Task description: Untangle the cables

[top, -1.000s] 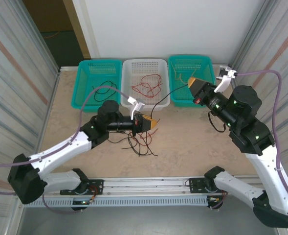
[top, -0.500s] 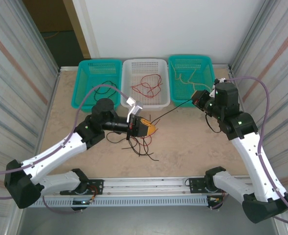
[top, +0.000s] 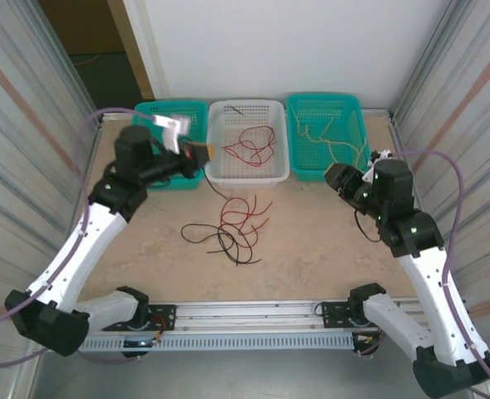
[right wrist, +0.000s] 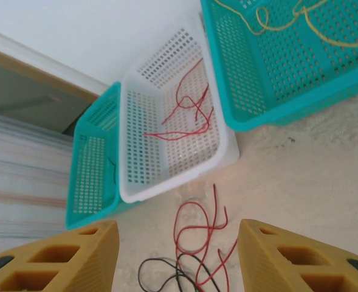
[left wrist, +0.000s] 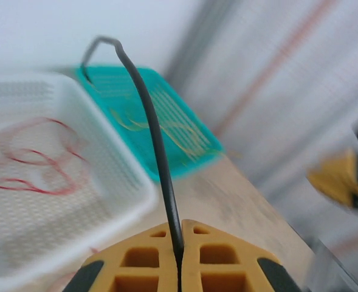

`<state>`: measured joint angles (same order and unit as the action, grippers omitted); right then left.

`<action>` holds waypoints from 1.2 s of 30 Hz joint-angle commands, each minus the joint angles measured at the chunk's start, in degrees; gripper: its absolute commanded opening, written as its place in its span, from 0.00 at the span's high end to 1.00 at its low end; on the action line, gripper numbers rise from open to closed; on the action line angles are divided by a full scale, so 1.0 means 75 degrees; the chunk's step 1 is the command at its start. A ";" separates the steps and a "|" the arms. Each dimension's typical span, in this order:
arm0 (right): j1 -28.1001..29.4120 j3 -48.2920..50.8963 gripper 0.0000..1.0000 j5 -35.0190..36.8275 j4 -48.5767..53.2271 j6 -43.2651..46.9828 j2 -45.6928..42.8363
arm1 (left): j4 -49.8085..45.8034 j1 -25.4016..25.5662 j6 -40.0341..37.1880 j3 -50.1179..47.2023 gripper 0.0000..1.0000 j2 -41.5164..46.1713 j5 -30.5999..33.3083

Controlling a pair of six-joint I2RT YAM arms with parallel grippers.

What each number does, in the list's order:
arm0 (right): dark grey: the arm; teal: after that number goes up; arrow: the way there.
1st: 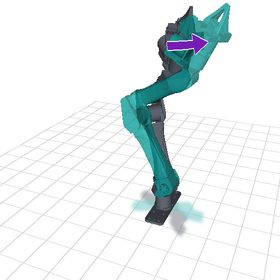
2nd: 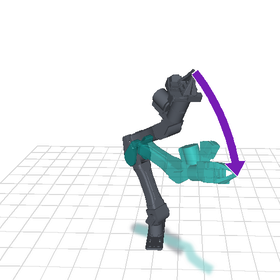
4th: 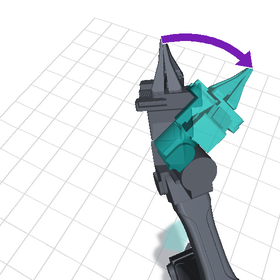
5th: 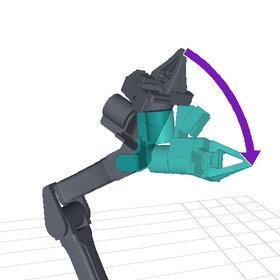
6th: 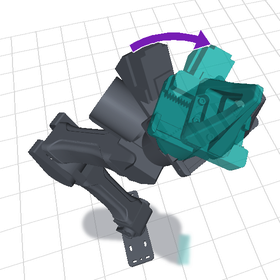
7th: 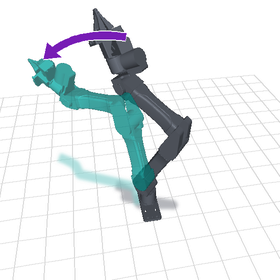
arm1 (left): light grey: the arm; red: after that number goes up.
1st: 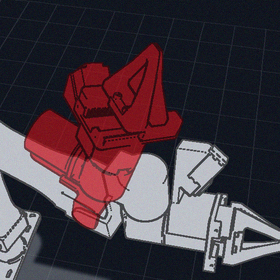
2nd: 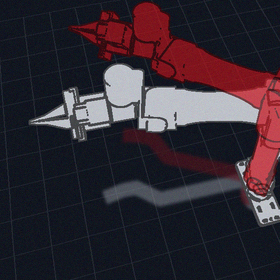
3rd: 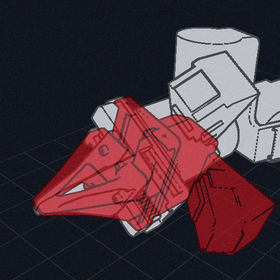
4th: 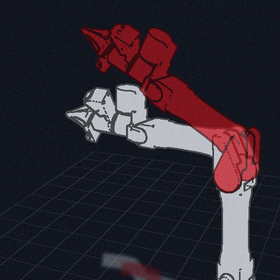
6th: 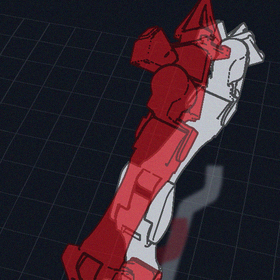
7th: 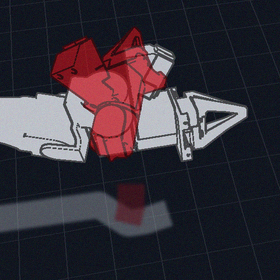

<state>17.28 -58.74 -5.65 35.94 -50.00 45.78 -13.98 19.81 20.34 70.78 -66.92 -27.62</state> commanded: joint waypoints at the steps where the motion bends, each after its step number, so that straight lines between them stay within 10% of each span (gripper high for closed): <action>1: 0.0703 0.0767 0.48 0.0299 -0.0269 -0.0454 -0.0182 | -0.0555 -0.1010 0.0093 0.0858 1.00 -0.0737 0.0461; 13: 0.3868 0.1378 0.56 0.1718 -0.1720 -0.0986 0.1304 | -0.0435 -0.2392 -0.0448 0.3204 1.00 -0.3961 0.0143; 16: 0.4220 0.1135 0.57 0.1655 -0.2106 -0.0909 0.2117 | -0.0606 -0.2459 -0.0527 0.3335 0.61 -0.4589 0.0415; 19: 0.4517 0.0767 0.58 0.1779 -0.2049 -0.0746 0.2730 | -0.0667 -0.2501 -0.0389 0.3188 0.45 -0.4823 0.0757; 29: 0.4563 0.0594 0.53 0.1726 -0.2036 -0.0896 0.4149 | -0.1169 -0.2354 0.0942 0.1521 0.45 -0.2812 0.1575; 36: 0.4043 0.0490 0.50 0.2224 -0.1855 -0.1330 0.5462 | -0.1816 -0.0324 0.0682 -0.0697 0.44 -0.0175 0.2237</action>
<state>49.82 -54.59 7.90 21.45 -57.67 85.34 -23.16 12.67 25.74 70.63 -73.38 -13.78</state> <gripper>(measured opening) 0.490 0.562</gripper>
